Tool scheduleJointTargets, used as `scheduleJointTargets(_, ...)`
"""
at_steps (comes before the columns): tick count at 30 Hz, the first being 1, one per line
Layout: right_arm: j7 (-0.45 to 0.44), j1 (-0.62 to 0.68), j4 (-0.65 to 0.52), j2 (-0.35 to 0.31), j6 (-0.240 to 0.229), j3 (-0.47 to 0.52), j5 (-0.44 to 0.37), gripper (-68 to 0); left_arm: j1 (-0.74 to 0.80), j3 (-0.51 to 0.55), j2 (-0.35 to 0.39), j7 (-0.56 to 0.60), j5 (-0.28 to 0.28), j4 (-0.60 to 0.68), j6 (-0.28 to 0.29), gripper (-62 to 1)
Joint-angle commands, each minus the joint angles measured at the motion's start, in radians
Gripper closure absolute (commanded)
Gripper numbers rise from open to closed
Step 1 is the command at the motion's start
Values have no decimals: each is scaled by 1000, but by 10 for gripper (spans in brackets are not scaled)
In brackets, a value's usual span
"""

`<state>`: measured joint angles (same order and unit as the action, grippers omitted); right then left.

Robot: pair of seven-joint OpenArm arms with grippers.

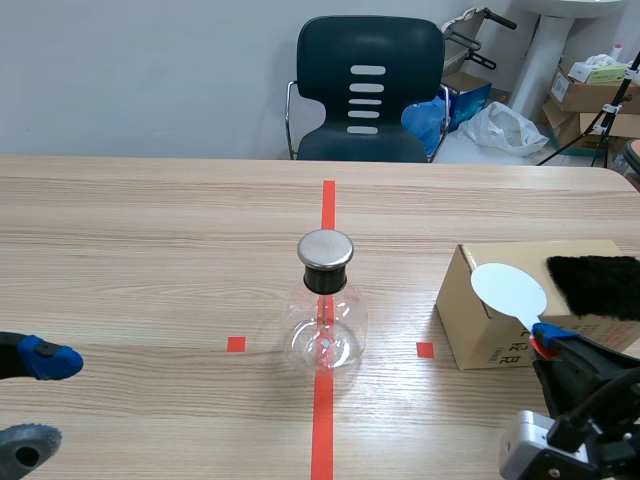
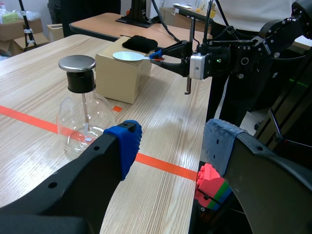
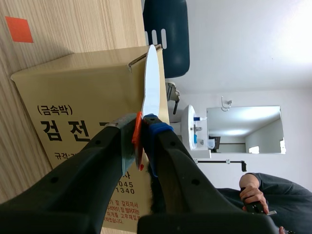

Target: Do the electroscope experiment

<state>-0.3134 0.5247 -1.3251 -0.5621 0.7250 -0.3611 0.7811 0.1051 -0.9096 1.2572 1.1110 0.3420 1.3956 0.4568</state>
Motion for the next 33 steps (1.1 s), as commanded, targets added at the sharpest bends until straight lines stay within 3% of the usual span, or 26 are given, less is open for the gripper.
scheduleJointTargets(1,0,-7,-20,-8,58,8,0,-10,-3,3,1,14,6,5,3,-315)
scheduleJointTargets(33,1,-7,-20,-8,58,8,1,-10,-3,3,1,-11,6,5,3,-315)
